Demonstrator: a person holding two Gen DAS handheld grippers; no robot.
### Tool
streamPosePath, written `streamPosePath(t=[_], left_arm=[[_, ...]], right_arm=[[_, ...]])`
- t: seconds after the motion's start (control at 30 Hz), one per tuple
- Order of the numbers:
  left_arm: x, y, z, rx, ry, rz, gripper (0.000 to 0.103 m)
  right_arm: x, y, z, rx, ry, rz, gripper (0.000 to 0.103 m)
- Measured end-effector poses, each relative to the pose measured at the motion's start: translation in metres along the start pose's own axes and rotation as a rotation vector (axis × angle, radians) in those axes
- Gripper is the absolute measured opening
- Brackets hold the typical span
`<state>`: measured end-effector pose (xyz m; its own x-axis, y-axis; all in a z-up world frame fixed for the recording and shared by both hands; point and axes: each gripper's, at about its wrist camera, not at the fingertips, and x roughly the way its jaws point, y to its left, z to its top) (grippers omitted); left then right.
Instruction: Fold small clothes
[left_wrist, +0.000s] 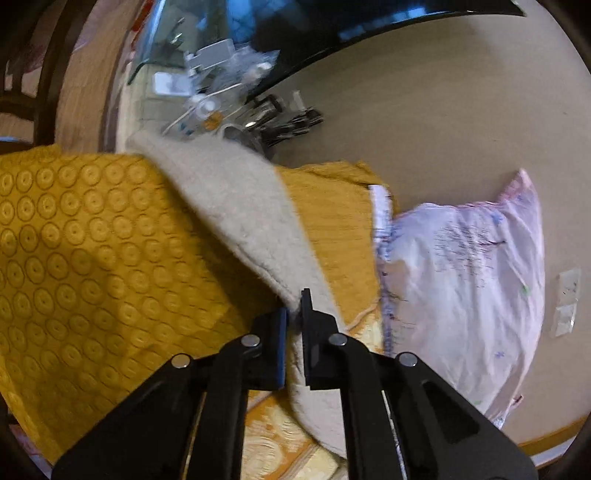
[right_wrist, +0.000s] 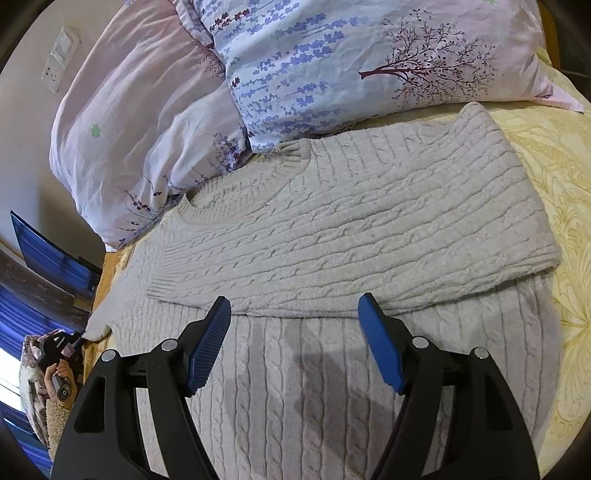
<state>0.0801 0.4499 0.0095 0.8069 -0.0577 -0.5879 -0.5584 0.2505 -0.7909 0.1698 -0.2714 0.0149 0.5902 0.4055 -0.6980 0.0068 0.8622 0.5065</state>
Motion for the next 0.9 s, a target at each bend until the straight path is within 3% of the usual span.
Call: streamPosePath(t=[0.17,0.3,0.47,0.6,0.77,0.9], left_arm=[[-0.012,-0.047,-0.020,0.071,0.002,-0.119,0.006],[-0.014,-0.096,-0.054,0.157,0.053,-0.236,0.005],[-0.002,-0.160,-0.119,0.256,0.183,-0.401,0.005],[0.021,-0.204,-0.189,0.312,0.339,-0.504,0.005],[0.061,-0.228,-0.270,0.341,0.517,-0.539,0.005],[0.097,-0.228,-0.331,0.373,0.626,-0.478,0.005]], right_arm=[[-0.009,-0.004,0.001,0.005,-0.018,0.011,0.073],[-0.016,-0.007,0.001,0.005,-0.034,0.017,0.073],[-0.027,-0.012,0.001,0.007,-0.054,0.020,0.073],[-0.033,-0.017,0.002,0.012,-0.063,0.022,0.073],[-0.036,-0.026,0.000,0.028,-0.067,0.019,0.073],[-0.039,-0.032,-0.002,0.029,-0.067,0.010,0.073]])
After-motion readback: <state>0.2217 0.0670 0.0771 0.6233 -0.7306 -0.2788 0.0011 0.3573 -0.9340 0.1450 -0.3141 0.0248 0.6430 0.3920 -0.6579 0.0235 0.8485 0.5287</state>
